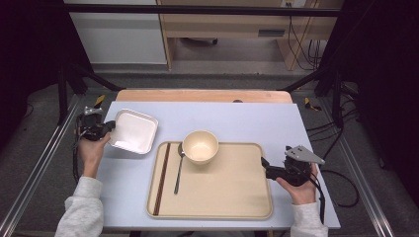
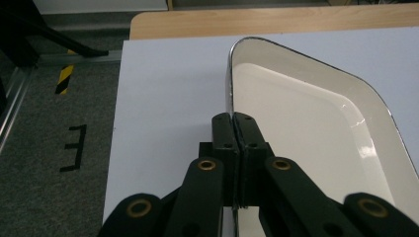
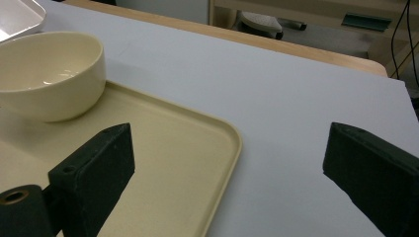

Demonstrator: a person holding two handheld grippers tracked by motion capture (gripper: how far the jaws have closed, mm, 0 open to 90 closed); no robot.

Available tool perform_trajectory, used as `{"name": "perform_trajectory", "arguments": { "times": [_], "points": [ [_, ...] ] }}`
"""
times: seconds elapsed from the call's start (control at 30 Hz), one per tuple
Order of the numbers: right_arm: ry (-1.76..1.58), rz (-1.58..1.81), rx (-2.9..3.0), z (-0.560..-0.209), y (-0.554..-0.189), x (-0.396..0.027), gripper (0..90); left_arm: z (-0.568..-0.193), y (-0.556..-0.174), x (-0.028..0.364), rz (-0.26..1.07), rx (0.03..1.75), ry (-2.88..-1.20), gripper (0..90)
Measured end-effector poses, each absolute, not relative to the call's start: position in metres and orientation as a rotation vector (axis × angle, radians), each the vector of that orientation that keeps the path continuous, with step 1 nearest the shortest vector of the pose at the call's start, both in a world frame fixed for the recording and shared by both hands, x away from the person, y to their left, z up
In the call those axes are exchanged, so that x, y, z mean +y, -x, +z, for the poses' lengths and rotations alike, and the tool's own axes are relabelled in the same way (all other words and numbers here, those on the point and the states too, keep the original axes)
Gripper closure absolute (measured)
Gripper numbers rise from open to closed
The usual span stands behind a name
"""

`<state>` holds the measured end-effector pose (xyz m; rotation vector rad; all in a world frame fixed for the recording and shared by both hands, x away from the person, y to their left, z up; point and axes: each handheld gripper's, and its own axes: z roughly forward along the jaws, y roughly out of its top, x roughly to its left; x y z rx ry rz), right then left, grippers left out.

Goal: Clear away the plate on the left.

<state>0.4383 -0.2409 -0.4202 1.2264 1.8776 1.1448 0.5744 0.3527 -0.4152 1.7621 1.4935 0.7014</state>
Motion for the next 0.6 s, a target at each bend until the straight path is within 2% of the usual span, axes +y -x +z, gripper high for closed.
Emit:
{"name": "perform_trajectory", "arguments": {
  "times": [0.6],
  "points": [
    [-1.222, 1.147, 1.873, -0.419, -0.437, -0.241, 5.7, -0.365, -0.517, 0.350, 0.869, 1.321, -1.591, 89.0]
  ]
}}
